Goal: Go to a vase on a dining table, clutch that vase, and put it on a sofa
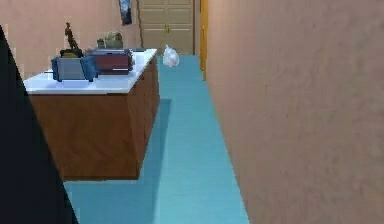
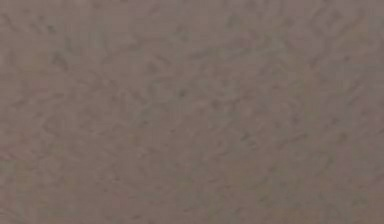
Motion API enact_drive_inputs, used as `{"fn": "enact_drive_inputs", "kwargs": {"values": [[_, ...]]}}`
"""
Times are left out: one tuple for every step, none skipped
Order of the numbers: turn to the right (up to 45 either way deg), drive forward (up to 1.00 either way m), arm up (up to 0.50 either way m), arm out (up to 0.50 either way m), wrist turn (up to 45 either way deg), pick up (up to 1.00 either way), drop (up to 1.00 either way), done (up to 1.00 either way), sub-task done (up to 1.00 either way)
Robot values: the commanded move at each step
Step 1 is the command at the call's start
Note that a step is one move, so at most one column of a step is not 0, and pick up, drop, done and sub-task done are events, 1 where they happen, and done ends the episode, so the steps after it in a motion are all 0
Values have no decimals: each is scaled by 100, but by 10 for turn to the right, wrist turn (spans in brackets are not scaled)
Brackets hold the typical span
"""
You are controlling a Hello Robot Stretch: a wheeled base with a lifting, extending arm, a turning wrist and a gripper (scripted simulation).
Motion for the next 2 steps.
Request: {"fn": "enact_drive_inputs", "kwargs": {"values": [[0,100,0,0,0,0,0,0,0],[0,100,0,0,0,0,0,0,0]]}}
